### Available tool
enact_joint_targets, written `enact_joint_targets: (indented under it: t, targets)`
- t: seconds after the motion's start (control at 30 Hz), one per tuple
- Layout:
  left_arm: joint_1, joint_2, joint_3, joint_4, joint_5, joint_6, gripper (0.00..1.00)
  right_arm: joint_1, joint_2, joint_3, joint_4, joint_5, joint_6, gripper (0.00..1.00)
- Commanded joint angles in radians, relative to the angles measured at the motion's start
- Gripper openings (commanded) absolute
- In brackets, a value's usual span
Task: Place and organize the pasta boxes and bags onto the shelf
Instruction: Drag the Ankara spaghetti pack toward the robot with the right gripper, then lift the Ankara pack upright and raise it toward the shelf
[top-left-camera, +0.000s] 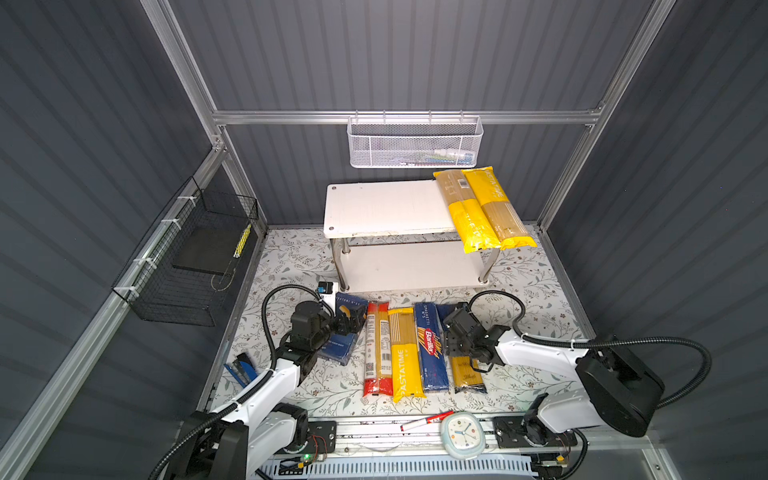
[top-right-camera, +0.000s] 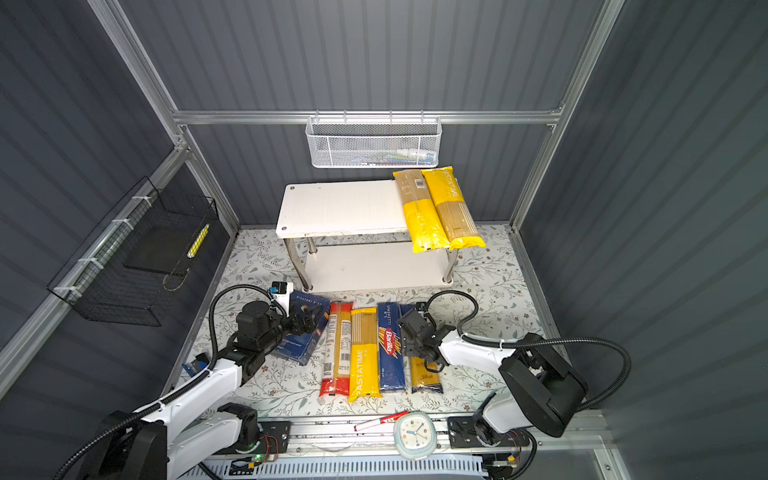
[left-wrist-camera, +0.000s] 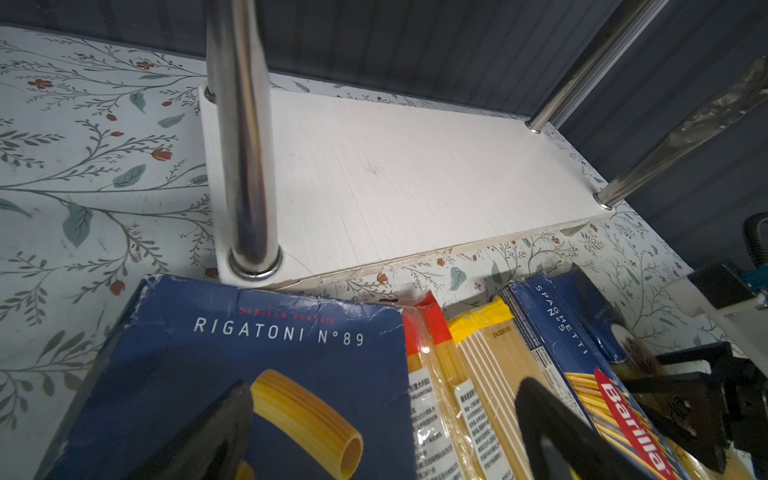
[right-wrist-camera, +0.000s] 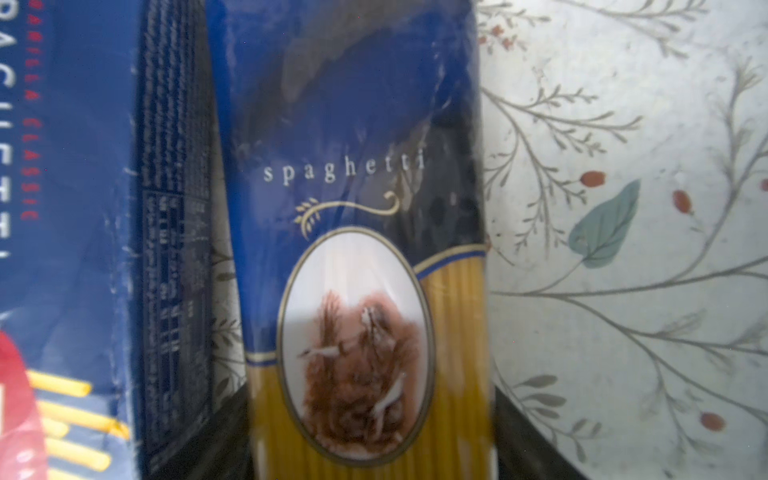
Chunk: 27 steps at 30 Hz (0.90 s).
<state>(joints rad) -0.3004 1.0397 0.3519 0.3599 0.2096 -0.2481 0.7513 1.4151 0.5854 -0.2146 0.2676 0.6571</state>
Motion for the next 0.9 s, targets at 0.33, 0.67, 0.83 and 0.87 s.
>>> enact_joint_targets:
  t: [0.33, 0.67, 0.83, 0.87]
  targets:
    - [-0.002, -0.018, 0.000, -0.017, -0.006, -0.005, 1.00, 0.002, -0.179, -0.029, -0.027, -0.031, 0.036, 0.28]
    - [-0.002, -0.026, -0.001, -0.020, -0.008, -0.006, 1.00, -0.004, -0.337, 0.001, -0.057, -0.010, 0.009, 0.05]
    - [-0.002, -0.026, -0.002, -0.019, -0.009, -0.006, 1.00, -0.008, -0.393, 0.057, -0.103, -0.012, -0.022, 0.00]
    - [-0.002, -0.026, -0.001, -0.019, -0.009, -0.006, 1.00, -0.007, -0.403, 0.078, -0.122, -0.014, -0.028, 0.00]
